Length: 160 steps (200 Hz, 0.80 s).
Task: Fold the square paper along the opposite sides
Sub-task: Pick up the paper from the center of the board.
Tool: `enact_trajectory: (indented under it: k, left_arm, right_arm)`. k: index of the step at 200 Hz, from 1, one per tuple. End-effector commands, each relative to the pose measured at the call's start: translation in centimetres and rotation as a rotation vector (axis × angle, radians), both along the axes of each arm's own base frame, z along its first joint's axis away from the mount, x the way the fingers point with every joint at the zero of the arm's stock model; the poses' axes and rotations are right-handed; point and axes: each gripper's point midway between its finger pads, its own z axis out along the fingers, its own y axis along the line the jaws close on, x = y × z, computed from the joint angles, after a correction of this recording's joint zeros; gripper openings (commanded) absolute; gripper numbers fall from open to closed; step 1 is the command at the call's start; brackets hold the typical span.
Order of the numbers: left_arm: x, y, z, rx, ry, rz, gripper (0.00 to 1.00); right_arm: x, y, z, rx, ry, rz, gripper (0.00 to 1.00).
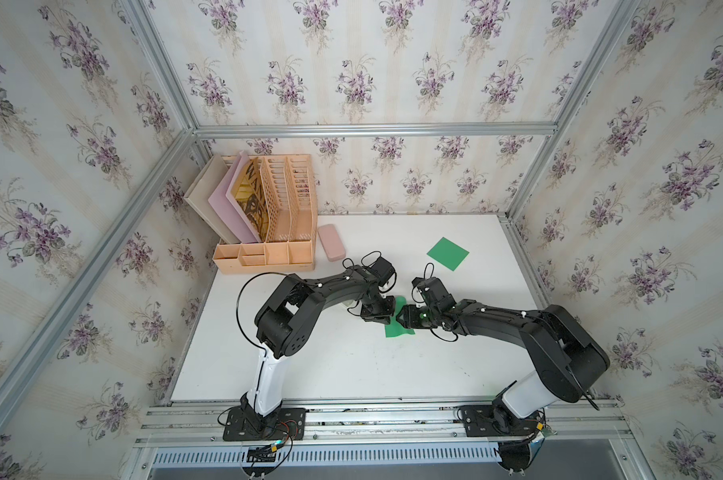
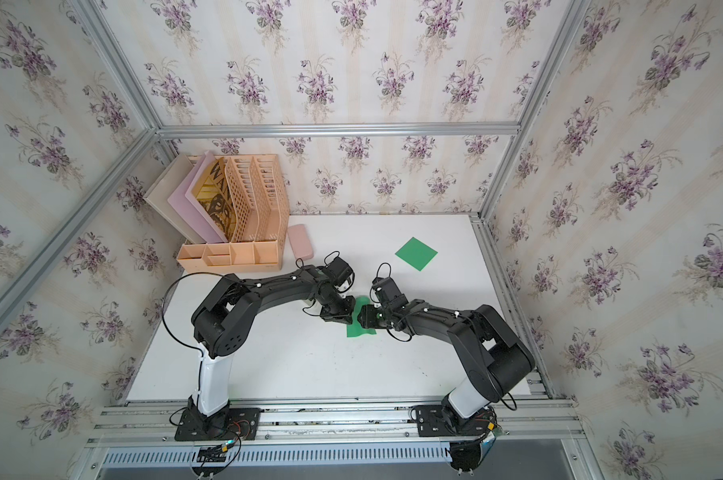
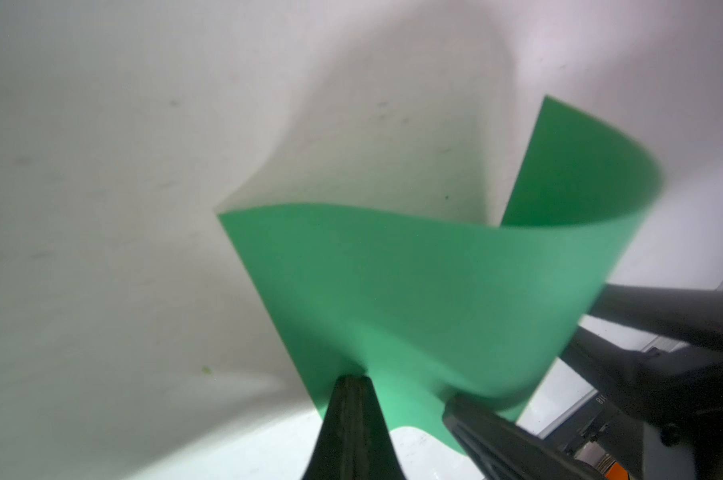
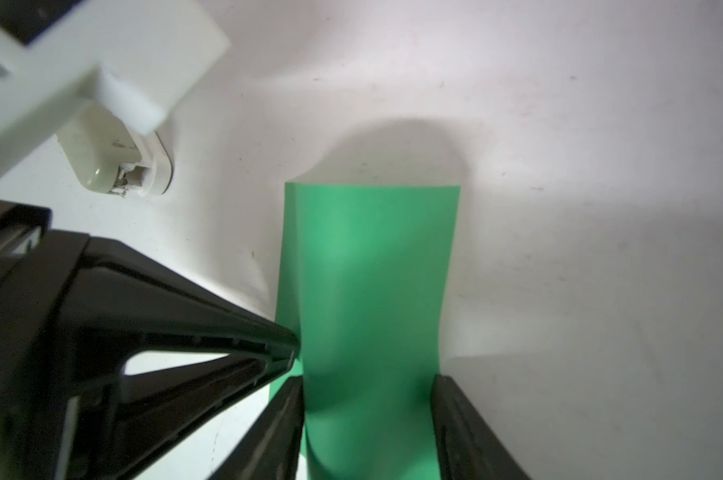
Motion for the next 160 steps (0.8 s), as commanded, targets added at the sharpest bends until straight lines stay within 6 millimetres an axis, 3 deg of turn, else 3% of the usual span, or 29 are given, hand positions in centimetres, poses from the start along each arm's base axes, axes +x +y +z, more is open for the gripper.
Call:
enact_trajectory:
  k: [1,71,122,140,160]
  left_arm:
    - [0.6,2.5,-2.0,0.151,-0.041,0.006,0.0]
    - [1.5,1.8,-1.2,0.136,-0.063,0.009,0.0]
    - [1.4,1.8,-0.8,0.132,-0.067,0.007,0.0]
    - [1.5,1.6,0.0,0.116,-0.085,0.007,0.0]
    - [2.2,1.2,2.3,0.074,-0.14,0.01,0.0]
  right_arm:
    - [-2.7,-1.3,-1.9,-0.064,0.119,0.019,0.52]
    - [-2.9,-0.6,-2.1,-0.047,0.124,0.039,0.46]
    - [-2.7,-0.7,-2.2,-0.054,0.116,0.031,0.35]
    - [-2.6,-0.8,-2.1,-0.056,0.112,0.026,0.34]
    - [-2.5,-0.7,-2.1,-0.055,0.107,0.025,0.34]
